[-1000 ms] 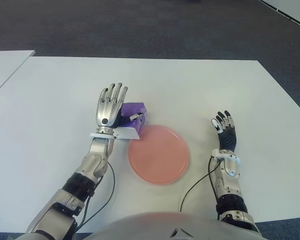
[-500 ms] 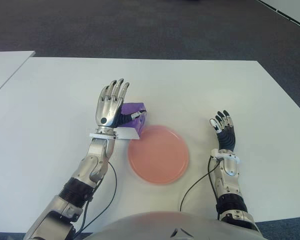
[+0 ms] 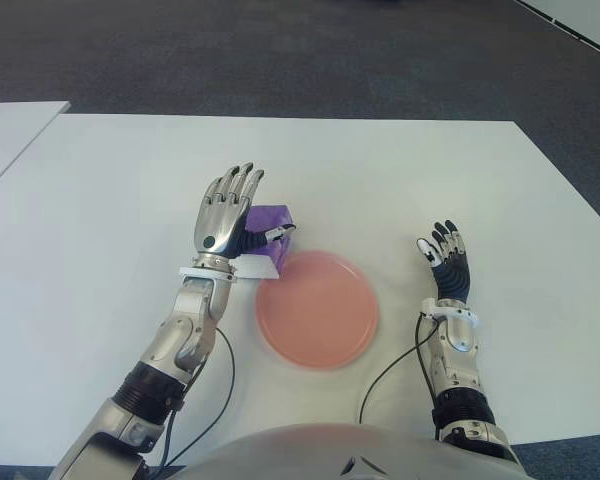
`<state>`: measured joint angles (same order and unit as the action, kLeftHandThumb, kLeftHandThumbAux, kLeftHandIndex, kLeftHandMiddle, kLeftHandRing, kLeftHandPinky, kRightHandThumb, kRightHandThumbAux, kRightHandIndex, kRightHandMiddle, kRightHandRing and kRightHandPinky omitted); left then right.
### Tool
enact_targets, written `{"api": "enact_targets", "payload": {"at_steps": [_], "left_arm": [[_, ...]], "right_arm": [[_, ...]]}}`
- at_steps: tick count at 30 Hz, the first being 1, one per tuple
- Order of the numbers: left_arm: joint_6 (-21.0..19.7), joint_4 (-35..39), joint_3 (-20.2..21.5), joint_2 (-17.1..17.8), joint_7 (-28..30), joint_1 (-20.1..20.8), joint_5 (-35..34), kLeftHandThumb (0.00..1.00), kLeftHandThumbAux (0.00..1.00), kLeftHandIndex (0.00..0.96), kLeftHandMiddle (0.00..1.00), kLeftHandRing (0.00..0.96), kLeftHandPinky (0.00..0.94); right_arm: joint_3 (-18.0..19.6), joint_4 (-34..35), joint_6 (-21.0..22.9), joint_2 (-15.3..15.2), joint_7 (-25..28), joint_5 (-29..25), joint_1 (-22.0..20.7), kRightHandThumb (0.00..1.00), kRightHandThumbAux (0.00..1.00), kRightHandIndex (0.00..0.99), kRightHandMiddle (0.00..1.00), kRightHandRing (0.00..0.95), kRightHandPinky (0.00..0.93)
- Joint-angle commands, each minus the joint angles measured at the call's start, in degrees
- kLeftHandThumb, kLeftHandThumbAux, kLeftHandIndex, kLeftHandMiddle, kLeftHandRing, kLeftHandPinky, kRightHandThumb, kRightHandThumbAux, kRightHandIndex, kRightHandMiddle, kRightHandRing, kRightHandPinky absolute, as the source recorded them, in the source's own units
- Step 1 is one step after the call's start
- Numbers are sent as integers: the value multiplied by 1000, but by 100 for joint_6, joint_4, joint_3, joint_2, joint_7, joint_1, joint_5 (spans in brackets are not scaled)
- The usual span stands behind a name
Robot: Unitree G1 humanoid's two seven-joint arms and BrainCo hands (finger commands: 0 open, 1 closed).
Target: Put the tissue paper into the plate.
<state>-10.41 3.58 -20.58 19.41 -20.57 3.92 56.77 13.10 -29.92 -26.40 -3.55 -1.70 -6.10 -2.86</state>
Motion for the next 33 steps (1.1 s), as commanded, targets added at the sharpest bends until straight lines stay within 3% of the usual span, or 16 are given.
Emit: {"api": "enact_targets", "payload": {"at_steps": [1, 28, 33], "left_arm": [[-63, 59, 39, -16, 176, -115, 7, 191, 167, 0, 1, 0, 0], [-77, -396, -102, -98, -200, -148, 333, 153, 152, 0, 13, 0, 0], [-50, -589, -136, -133, -337, -133, 328, 149, 150, 0, 16, 0, 0]], "right_arm": [[-27, -552, 583, 211, -38, -27, 658, 361, 627, 22, 155, 83, 1], [74, -622, 422, 243, 37, -176, 672, 387, 635, 43, 178, 97, 8], [194, -1200, 240, 159, 109, -228, 369, 403, 616, 43, 173, 88, 1]]}}
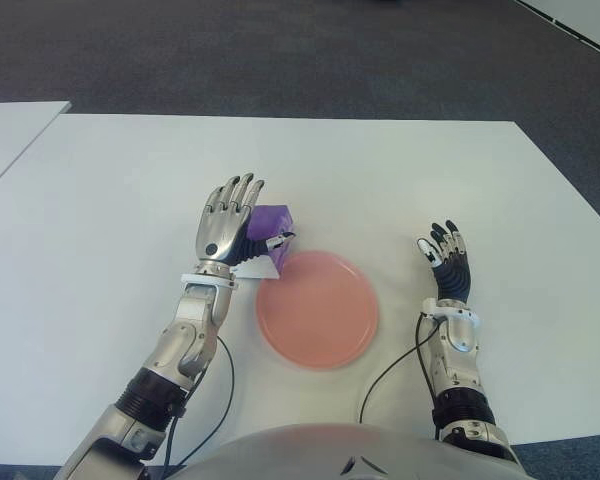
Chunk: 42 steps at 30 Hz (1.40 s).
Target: Put the tissue paper into the plate.
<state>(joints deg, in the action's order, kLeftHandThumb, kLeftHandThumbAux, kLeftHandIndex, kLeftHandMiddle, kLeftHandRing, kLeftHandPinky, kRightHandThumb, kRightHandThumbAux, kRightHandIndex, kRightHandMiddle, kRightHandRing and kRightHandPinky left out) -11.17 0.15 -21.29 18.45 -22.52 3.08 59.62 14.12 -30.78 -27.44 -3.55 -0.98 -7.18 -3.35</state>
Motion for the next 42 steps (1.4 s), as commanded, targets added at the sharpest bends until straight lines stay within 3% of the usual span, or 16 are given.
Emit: {"api": "enact_targets", "payload": {"at_steps": [1, 7, 9, 13, 28, 42], "left_arm": [[30, -298, -75, -45, -164, -43, 42, 149, 150, 0, 16, 0, 0], [46, -626, -135, -91, -329, 5, 49, 142, 154, 0, 19, 0, 0], [53, -757, -156, -108, -423, 33, 57, 141, 157, 0, 19, 0, 0], [56, -1007, -206, -134, -645, 89, 74, 134, 166, 0, 19, 0, 0], [71, -1708, -367, -239, -1247, 251, 10, 121, 168, 2, 20, 0, 0], [83, -2018, -458, -279, -1465, 344, -61, 126, 156, 0, 17, 0, 0]], "right_arm": [[134, -1367, 282, 119, 67, -134, 293, 405, 614, 43, 173, 87, 1], [125, -1442, 311, 101, 125, -106, 244, 415, 601, 50, 174, 89, 0], [37, -1023, 419, 150, 104, -58, 434, 407, 601, 46, 173, 91, 5], [72, -1251, 230, 134, 172, -95, 346, 394, 606, 41, 173, 98, 28], [115, -1381, 266, 146, 95, -95, 293, 365, 612, 33, 152, 104, 75], [15, -1212, 402, 164, -29, 8, 337, 377, 600, 35, 162, 104, 36]]}}
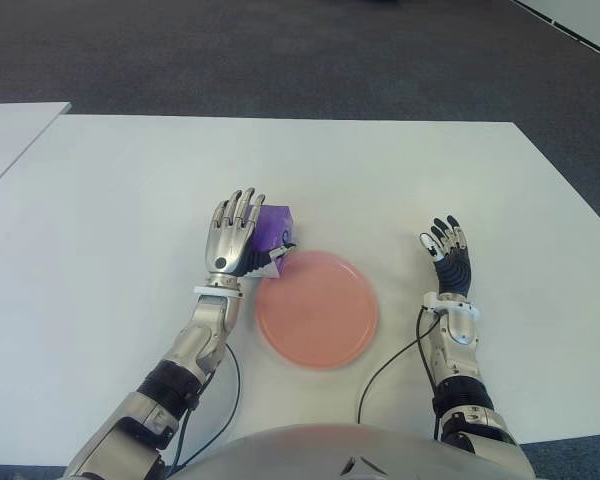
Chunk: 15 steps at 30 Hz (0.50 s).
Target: Put the tissue paper into the plate.
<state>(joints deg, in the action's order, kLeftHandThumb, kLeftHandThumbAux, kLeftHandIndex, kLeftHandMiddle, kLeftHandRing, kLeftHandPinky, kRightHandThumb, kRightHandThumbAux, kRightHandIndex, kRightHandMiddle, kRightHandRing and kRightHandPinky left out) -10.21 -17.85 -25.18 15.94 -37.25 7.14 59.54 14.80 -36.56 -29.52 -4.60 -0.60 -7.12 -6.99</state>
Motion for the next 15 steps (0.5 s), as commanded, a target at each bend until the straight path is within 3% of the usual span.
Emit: {"api": "enact_targets", "payload": {"at_steps": [1, 15], "left_arm": [[-9, -220, -71, -34, -1, -61, -61, 127, 156, 0, 17, 0, 0], [48, -181, -117, -22, 48, -73, -151, 137, 162, 0, 17, 0, 0]], "right_arm": [[-71, -550, 630, 271, -64, 7, 740, 377, 599, 34, 161, 103, 36], [-67, -482, 493, 286, 28, -56, 830, 361, 606, 26, 149, 95, 51]]}}
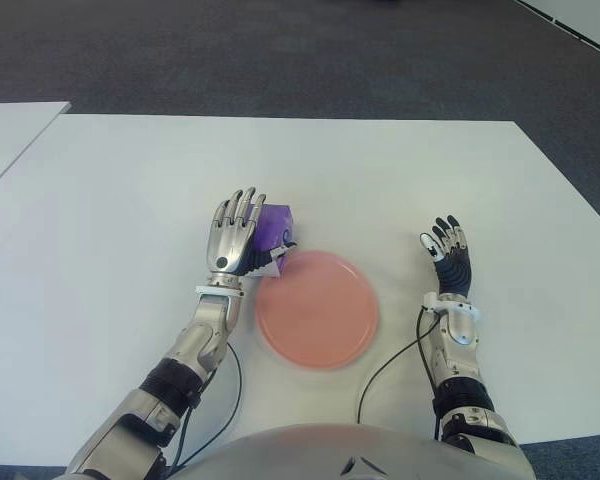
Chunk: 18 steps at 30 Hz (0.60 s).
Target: Put the tissue paper into the plate.
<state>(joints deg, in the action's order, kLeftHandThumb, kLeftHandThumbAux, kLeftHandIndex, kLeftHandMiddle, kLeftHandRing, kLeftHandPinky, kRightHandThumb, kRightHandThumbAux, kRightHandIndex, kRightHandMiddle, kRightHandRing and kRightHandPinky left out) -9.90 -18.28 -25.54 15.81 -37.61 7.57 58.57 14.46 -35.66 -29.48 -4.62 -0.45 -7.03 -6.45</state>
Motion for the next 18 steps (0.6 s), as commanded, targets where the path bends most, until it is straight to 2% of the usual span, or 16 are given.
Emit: {"api": "enact_targets", "payload": {"at_steps": [1, 9, 18], "left_arm": [[22, -137, -83, -6, 89, -116, -61, 138, 162, 0, 18, 0, 0], [215, -141, -51, 12, 283, -106, -307, 141, 163, 17, 23, 0, 0], [438, -117, 24, 102, 884, -46, -713, 144, 166, 20, 22, 0, 0]], "right_arm": [[-28, -572, 482, 294, 15, -71, 776, 364, 606, 29, 154, 97, 49], [-6, -612, 582, 320, -47, -86, 710, 368, 602, 34, 164, 100, 24], [-74, -411, 641, 334, -31, -59, 808, 378, 596, 35, 162, 97, 27]]}}
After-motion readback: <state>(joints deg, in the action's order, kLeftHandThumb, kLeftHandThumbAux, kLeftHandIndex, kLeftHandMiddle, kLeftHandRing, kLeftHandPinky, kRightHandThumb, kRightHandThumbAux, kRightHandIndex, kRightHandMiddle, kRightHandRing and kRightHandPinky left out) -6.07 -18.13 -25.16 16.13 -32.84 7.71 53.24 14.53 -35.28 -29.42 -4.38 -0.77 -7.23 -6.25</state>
